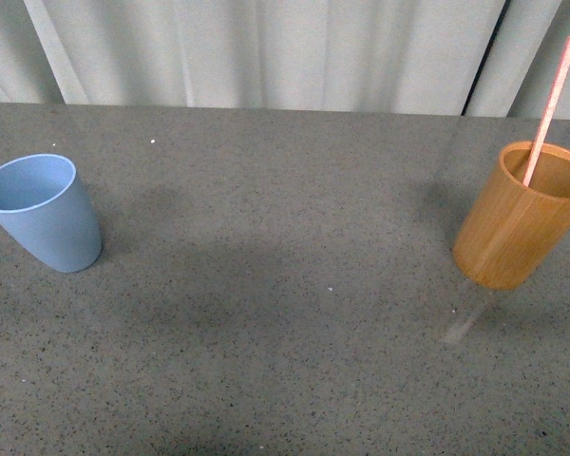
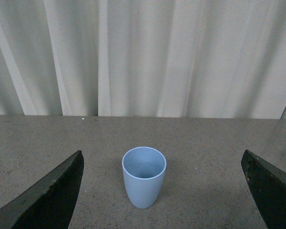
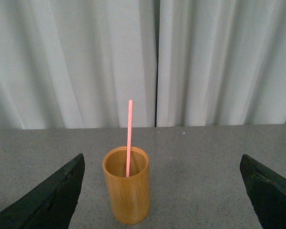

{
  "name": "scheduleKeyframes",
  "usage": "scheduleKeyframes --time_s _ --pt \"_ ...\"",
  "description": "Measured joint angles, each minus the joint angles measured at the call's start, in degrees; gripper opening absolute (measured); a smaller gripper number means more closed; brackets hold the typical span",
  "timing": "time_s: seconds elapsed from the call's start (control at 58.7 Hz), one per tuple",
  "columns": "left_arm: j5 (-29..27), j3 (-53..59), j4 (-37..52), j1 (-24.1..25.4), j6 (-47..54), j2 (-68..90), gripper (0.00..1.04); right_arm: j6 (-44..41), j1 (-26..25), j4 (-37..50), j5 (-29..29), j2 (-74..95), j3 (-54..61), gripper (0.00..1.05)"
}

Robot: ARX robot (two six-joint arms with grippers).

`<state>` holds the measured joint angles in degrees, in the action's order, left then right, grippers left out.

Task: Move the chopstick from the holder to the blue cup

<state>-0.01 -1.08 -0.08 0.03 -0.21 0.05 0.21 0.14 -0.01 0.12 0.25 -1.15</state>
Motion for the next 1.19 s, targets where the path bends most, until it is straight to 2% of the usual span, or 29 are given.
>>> scheduleKeyframes --time_s 0.852,0.938,0.989,1.193 --pt "0.0 0.0 -0.1 0.0 -0.1 0.1 0.98 0.0 0.0 0.0 0.0 0.0 0.0 0.95" --pt "-0.7 -3.7 -10.9 0.4 -2.1 6.4 0.98 0.0 0.0 0.0 0.0 0.0 0.0 0.95" --pt "0.4 -4.7 -13.8 1.4 -3.4 10.9 0.98 0.0 0.0 0.0 0.0 0.0 0.0 0.95" --pt "4.3 -8.9 -11.9 5.7 -7.3 22.0 0.98 0.0 0.0 0.0 0.0 0.0 0.0 0.95"
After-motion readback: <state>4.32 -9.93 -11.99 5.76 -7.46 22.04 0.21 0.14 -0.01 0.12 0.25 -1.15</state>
